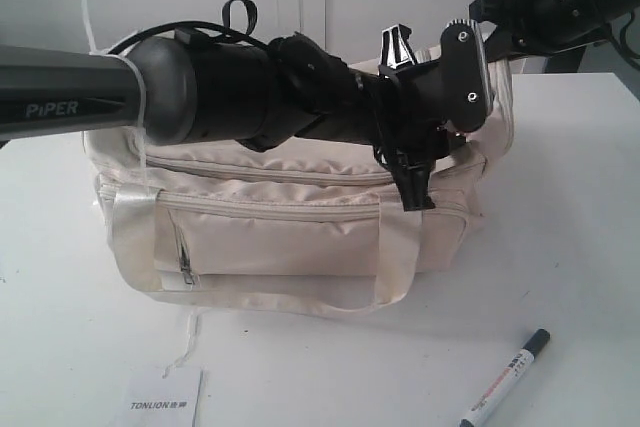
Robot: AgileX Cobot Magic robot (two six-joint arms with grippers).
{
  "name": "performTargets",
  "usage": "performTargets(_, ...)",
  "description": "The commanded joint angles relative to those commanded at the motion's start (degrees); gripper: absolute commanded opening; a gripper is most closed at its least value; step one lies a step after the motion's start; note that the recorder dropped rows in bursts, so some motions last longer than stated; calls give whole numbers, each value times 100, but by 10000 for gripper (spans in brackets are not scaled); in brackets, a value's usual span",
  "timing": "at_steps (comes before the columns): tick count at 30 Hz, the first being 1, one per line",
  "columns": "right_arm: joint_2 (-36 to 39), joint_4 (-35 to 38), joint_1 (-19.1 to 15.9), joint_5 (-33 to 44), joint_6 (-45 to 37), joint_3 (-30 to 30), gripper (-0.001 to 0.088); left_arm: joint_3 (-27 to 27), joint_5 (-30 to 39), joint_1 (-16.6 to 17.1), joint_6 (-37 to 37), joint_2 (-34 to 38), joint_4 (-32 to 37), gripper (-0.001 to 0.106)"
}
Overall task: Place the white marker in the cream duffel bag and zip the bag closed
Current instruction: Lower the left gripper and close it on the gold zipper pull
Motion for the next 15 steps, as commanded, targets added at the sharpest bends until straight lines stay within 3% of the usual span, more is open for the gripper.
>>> performTargets(9,0,0,0,0,0,0,0,-24,69,0,0,161,0,428)
performTargets(15,0,0,0,0,0,0,0,-402,25,0,-59,382,0,428)
